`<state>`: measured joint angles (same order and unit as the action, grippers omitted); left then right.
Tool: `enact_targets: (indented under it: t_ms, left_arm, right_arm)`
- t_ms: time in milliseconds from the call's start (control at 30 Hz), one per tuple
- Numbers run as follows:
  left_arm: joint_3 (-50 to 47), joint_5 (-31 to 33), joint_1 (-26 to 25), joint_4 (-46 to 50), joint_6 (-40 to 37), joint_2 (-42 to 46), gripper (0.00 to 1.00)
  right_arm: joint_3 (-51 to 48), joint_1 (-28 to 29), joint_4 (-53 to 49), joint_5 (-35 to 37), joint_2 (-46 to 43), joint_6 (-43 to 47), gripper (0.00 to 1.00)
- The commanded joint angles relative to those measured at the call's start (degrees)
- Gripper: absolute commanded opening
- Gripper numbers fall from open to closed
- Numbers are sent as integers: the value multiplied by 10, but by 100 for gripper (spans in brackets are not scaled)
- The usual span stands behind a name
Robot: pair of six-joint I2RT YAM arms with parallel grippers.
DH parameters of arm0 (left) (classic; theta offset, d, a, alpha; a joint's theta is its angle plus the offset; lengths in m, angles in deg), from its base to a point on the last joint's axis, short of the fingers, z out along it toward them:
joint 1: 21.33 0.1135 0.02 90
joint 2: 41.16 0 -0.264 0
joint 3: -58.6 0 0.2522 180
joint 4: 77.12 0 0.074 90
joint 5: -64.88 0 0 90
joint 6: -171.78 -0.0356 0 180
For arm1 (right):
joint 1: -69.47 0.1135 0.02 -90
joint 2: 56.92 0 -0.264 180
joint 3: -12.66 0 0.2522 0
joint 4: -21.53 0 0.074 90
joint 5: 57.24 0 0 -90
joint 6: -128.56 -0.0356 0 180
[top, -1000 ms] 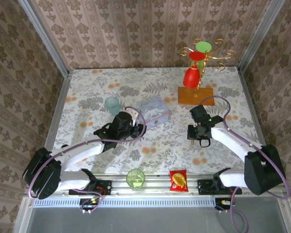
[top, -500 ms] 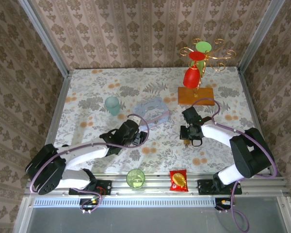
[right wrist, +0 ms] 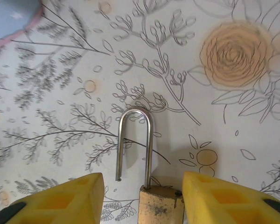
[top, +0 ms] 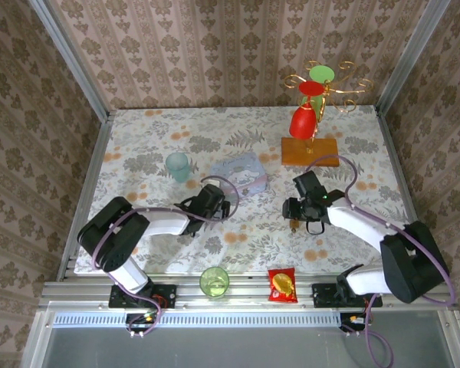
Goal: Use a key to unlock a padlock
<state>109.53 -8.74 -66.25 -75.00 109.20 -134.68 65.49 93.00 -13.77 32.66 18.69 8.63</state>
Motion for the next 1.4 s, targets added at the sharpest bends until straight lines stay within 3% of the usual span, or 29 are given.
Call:
enact_targets:
  t_ms: [0, 133, 167, 200, 233, 333, 367, 400, 467, 533, 633, 733, 767, 867, 967, 1100, 1200, 1300, 1367]
  left_arm:
    - [35, -4, 26, -19, -4, -19, 77]
    - [23, -37, 34, -32, -6, -3, 77]
    - [11, -34, 25, -30, -2, 14, 77]
    - [-2, -22, 16, -21, 1, 35, 76]
    - [-19, -20, 10, -5, 5, 76, 77]
    - [-59, 46, -18, 77, -28, 265, 78]
    - [-68, 63, -12, 109, -48, 333, 81]
    - [-73, 76, -2, 137, -59, 386, 98]
    - [-97, 78, 42, 171, -110, 485, 100]
    - [-129, 107, 70, 167, -171, 549, 100]
    - [-164, 181, 101, 134, -251, 587, 100]
    - [-246, 234, 140, -63, -375, 545, 100]
    - [-270, 214, 176, -136, -395, 512, 100]
    - [-264, 92, 306, -183, -327, 419, 100]
    - [-258, 29, 368, -304, -297, 302, 100]
    - [-199, 0, 393, -337, -296, 199, 100]
    - [-157, -47, 417, -346, -292, 130, 100]
    - [-172, -87, 443, -473, -286, 37, 100]
    - [-168, -96, 440, -426, -280, 55, 100]
  right_arm:
    - [-12, -5, 3, 31, -34, 11, 51]
    - [-18, -17, 11, 79, -90, 17, 59]
    - [-21, -22, 14, 94, -107, 20, 75]
    - [-24, -27, 15, 115, -123, 23, 83]
    - [-28, -35, 16, 139, -144, 27, 100]
    - [-40, -73, 29, 184, -200, 62, 100]
    - [-48, -85, 38, 205, -218, 74, 100]
    - [-55, -94, 49, 221, -232, 83, 100]
    - [-81, -126, 91, 236, -260, 103, 100]
    - [-128, -147, 177, 233, -277, 144, 100]
    - [-234, -150, 390, 220, -271, 233, 100]
    - [-272, -171, 501, 202, -223, 245, 100]
    - [-268, -180, 515, 193, -204, 244, 100]
    - [-267, -185, 588, 181, -151, 246, 100]
    - [-256, -189, 674, 179, -77, 259, 100]
    - [-206, -190, 690, 113, 1, 290, 100]
    - [-189, -190, 716, 161, 62, 281, 100]
    - [-163, -194, 687, 163, 88, 270, 100]
    - [-137, -199, 662, 148, 105, 270, 100]
